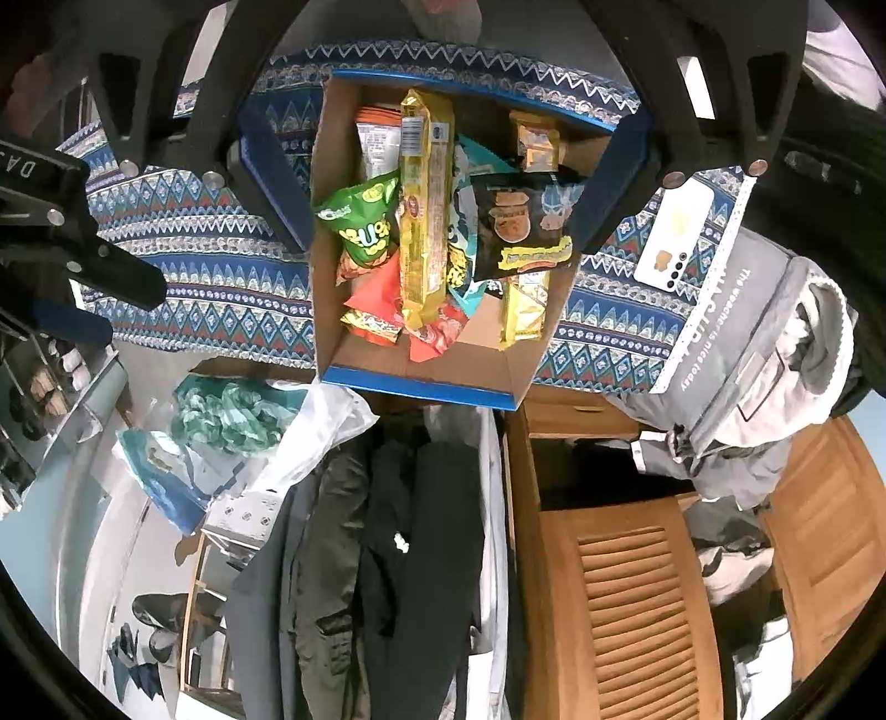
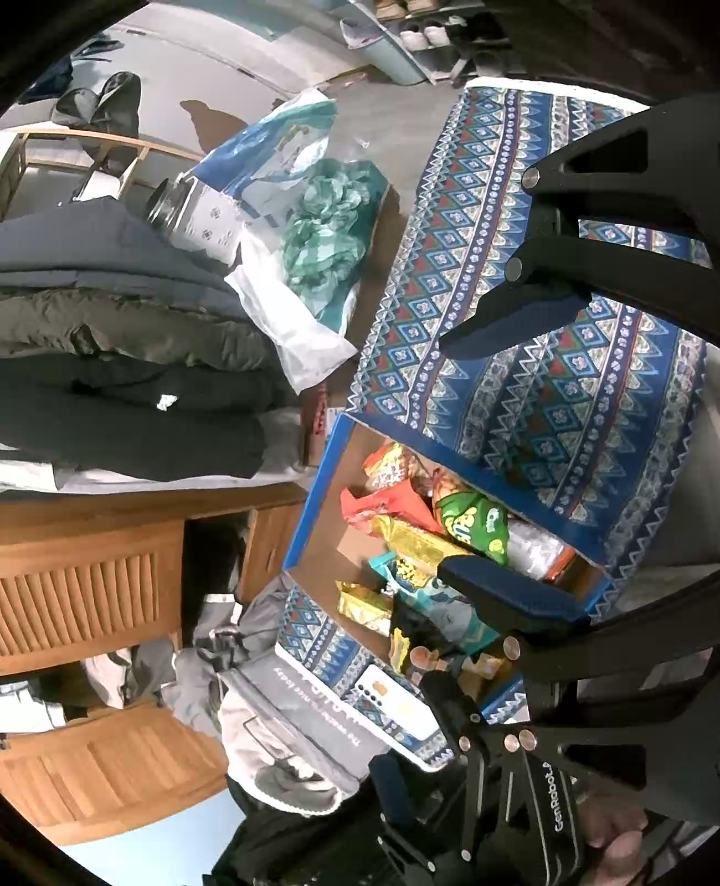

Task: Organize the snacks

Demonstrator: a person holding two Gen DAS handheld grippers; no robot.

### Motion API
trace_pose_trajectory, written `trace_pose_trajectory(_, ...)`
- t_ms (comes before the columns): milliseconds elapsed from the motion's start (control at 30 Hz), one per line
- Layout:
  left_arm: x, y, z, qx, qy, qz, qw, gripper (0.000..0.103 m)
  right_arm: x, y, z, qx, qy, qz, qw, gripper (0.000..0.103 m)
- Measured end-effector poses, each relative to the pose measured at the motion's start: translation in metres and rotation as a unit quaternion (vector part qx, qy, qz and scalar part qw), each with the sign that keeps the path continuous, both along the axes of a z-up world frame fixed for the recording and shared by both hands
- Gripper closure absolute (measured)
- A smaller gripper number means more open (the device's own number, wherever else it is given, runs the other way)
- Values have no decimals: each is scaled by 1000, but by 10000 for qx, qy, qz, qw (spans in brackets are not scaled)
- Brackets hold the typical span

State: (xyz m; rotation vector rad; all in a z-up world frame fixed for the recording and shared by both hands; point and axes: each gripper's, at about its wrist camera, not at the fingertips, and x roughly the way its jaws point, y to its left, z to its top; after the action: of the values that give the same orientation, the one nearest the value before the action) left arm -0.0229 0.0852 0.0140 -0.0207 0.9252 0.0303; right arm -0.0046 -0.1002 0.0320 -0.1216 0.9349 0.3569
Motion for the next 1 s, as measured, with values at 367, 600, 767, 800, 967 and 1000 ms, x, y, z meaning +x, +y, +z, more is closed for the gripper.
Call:
trace_pose_trajectory(367, 0, -1, -2, -9, 47, -11, 10000, 8, -1, 1, -1, -15, 24, 26, 10000, 31)
trace_pose_trajectory(600, 0, -1, -2, -8, 49, -14, 10000, 8, -1, 1, -2, -17, 25, 20, 10000, 31)
trace_pose_trajectory(767, 1, -2, -2, -12, 49, -38, 10000, 8, -1, 1, -2, -17, 24, 24, 10000, 31)
trace_pose_trajectory(800, 1, -2, -2, -8, 55, -51, 10000, 8, -1, 1, -2, -20, 23, 23, 10000, 31)
trace_pose_trajectory(967, 0, -2, -4, -7, 73, -72, 9999, 8, -1, 1, -2, -20, 24, 19, 10000, 31)
trace_pose_trajectory(1000, 0, -3, -4, -13, 65, -73, 10000, 8, -1, 1, -2, -17, 28, 17, 10000, 31)
